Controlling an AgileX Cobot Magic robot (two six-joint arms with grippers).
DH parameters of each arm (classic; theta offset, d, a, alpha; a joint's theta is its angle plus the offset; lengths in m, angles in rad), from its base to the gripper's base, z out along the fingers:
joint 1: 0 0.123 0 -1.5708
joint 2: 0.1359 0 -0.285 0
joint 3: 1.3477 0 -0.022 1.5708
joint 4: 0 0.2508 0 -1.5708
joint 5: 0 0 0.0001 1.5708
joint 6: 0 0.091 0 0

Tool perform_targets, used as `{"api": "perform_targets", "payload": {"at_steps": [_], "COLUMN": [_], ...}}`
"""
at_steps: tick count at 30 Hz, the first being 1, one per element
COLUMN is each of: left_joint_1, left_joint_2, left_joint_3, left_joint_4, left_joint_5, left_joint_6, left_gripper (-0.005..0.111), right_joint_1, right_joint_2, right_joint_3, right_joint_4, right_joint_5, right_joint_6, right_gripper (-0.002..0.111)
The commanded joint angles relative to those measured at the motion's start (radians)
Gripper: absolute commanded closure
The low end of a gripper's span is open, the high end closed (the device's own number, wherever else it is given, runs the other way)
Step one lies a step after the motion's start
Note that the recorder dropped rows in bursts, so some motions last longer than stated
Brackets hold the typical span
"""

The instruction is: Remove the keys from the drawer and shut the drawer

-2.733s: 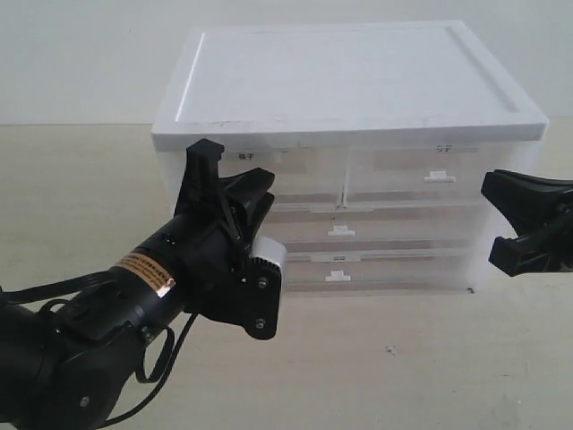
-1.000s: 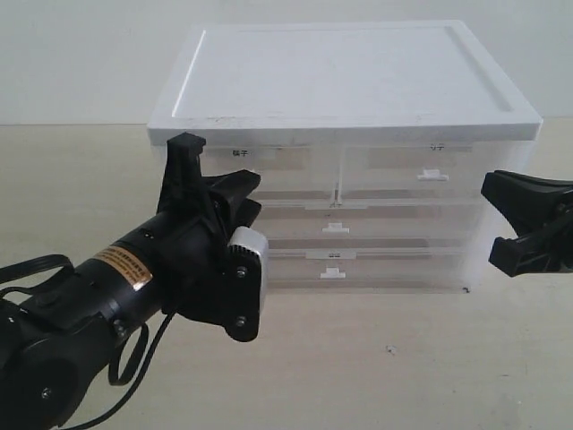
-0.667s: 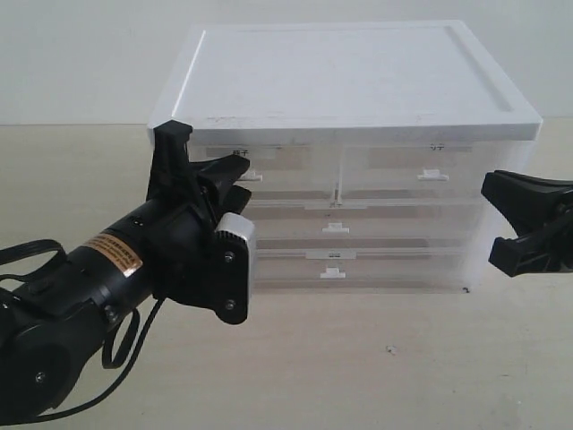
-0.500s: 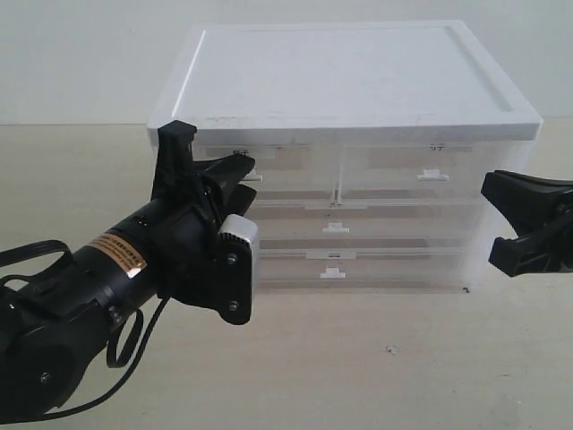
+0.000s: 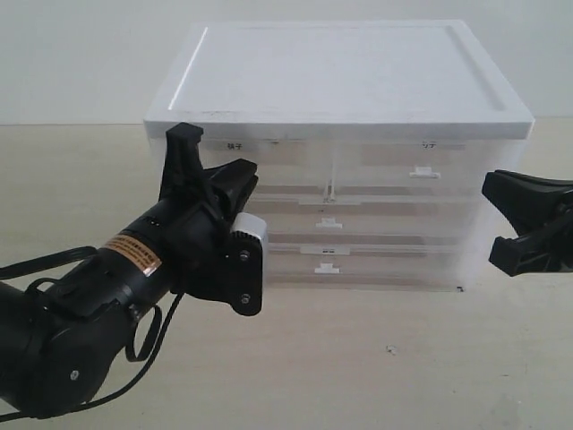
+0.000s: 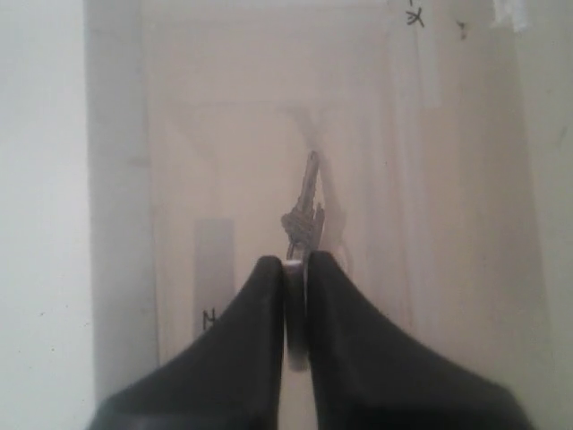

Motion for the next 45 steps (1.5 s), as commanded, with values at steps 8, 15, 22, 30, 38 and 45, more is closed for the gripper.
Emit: {"api": "perform_targets", "payload": {"at_steps": [8, 15, 22, 30, 38, 45], "left_joint_1": [-0.084, -0.167, -0.204, -0.078, 0.012, 0.060], "left_joint_2": [-0.001, -0.061, -0.141, -0.141, -0.104, -0.026], "left_joint_3": [-0.006, -0.002, 0.035, 0.035, 0.035, -0.001], "left_joint_4": [-0.179, -0.227, -0.293, -0.098, -0.006, 0.070], "left_joint_5": [0.035, 0.079, 0.138, 0.188, 0.148, 0.056], "left_joint_6": [0.080, 0.124, 0.197, 0.020, -0.017, -0.053], "left_gripper": [0.102, 0.102, 0.102, 0.073, 0.075, 0.075], "right_joint_1": [0.000, 0.000, 0.000, 0.000, 0.000, 0.000], "right_joint_2": [0.004, 0.004, 0.004, 0.004, 0.004, 0.004], "right_joint_3": [-0.005, -0.005, -0.005, -0.005, -0.005, -0.005], "right_joint_4": [0.004, 0.004, 0.004, 0.000, 0.000, 0.000], "right_joint_5": [-0.001, -0.001, -0.001, -0.001, -0.002, -0.004], "right_joint_6": [-0.009, -0.009, -0.004, -0.006, -0.008, -0.012], "right_gripper": [0.108, 0.108, 0.108, 0.108, 0.108, 0.108]}}
